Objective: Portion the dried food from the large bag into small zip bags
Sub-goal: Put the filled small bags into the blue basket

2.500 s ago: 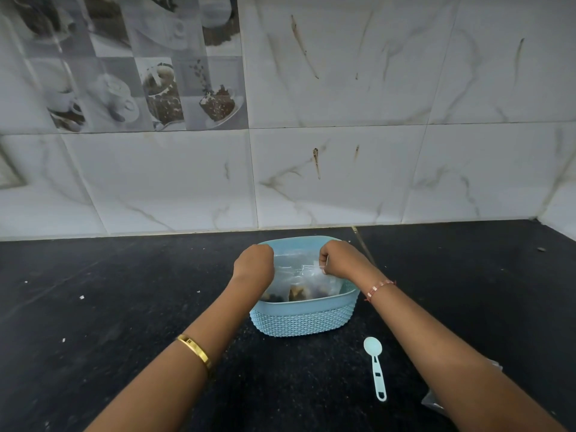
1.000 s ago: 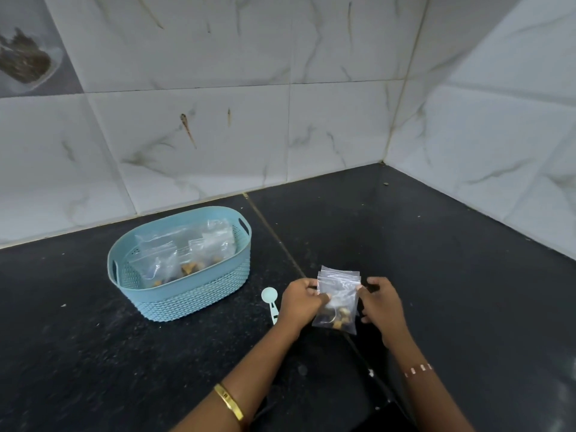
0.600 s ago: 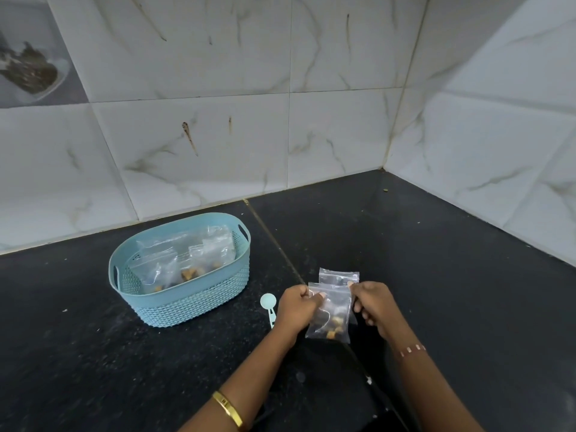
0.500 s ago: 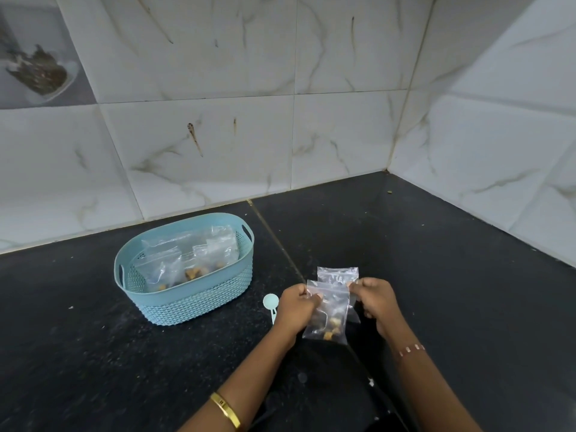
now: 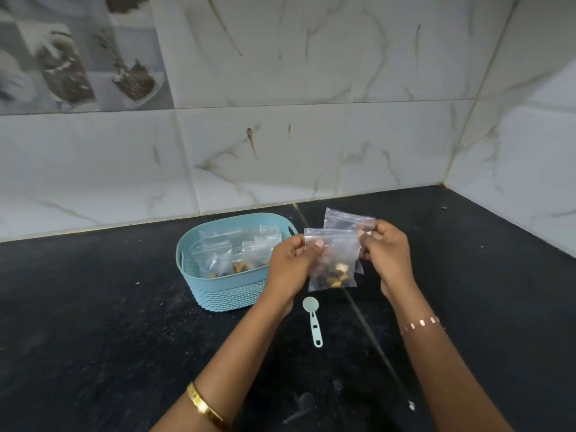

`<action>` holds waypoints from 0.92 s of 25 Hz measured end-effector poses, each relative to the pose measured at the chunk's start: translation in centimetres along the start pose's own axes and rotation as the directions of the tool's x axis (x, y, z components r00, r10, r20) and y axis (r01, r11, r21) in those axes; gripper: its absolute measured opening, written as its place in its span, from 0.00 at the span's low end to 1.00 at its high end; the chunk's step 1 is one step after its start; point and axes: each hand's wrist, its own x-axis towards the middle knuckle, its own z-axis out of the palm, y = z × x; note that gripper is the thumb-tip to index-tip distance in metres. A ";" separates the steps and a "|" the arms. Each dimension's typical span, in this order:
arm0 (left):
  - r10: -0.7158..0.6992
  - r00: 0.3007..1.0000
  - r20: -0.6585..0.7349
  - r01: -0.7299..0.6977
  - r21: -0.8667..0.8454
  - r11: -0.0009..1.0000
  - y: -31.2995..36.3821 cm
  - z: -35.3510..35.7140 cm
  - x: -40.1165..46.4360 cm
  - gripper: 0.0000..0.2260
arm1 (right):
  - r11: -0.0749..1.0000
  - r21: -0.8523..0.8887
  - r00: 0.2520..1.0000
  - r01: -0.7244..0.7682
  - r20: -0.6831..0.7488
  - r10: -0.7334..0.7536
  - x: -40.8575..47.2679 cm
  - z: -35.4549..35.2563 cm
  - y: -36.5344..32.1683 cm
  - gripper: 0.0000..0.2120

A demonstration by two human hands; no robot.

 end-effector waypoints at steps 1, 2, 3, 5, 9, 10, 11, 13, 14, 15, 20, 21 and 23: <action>0.037 0.999 -0.033 -0.037 -0.006 0.999 1.0 -1.1 0.1 0.05 | 1.000 0.015 0.999 0.027 0.030 -0.027 0.3 1.1 -0.9 0.11; 0.067 0.996 -0.067 -0.068 -0.019 0.997 2.0 -2.2 0.1 0.05 | 0.998 0.024 0.997 0.054 0.058 -0.055 0.6 2.1 -1.6 0.11; 0.090 0.991 -0.104 -0.093 -0.030 0.995 2.7 -3.3 0.4 0.05 | 0.997 0.025 0.993 0.078 0.086 -0.080 1.0 3.1 -2.1 0.11; 0.141 0.972 -0.188 -0.145 -0.008 0.989 3.6 -5.8 1.0 0.05 | 0.994 0.007 0.982 0.113 0.152 -0.112 1.7 5.5 -2.8 0.11; 0.167 0.920 -0.355 -0.129 0.130 0.983 3.9 -10.0 2.6 0.06 | 0.989 -0.035 0.949 0.141 0.291 -0.125 2.4 9.8 -2.7 0.14; 0.161 0.908 -0.386 -0.102 0.171 0.980 3.3 -11.1 3.2 0.06 | 0.987 -0.059 0.939 0.149 0.320 -0.123 2.5 10.7 -2.5 0.14; 0.147 0.901 -0.409 -0.055 0.228 0.972 2.6 -11.9 3.6 0.06 | 0.985 -0.086 0.931 0.151 0.347 -0.113 2.8 11.4 -2.2 0.15; 0.096 0.898 -0.429 0.052 0.322 0.945 1.5 -13.2 4.2 0.07 | 0.979 -0.155 0.906 0.134 0.420 -0.057 3.4 12.8 -1.4 0.13; 0.070 0.905 -0.420 0.097 0.364 0.926 0.9 -13.7 4.5 0.10 | 0.969 -0.212 0.888 0.128 0.460 -0.017 3.7 13.4 -0.9 0.12; 0.055 0.912 -0.407 0.136 0.427 0.894 0.5 -13.9 4.6 0.10 | 0.952 -0.277 0.866 0.131 0.499 0.026 3.9 13.9 -0.4 0.11; -0.025 0.925 -0.380 0.274 0.619 0.736 0.0 -14.2 5.6 0.09 | 0.864 -0.483 0.767 0.143 0.605 0.212 4.6 15.3 1.3 0.09; -0.041 0.931 -0.364 0.295 0.679 0.672 0.1 -14.2 5.9 0.11 | 0.840 -0.519 0.753 0.158 0.613 0.237 4.9 15.5 1.6 0.09; -0.056 0.944 -0.324 0.306 0.803 0.511 0.1 -14.1 6.3 0.13 | 0.770 -0.596 0.752 0.227 0.610 0.250 5.3 15.8 2.3 0.09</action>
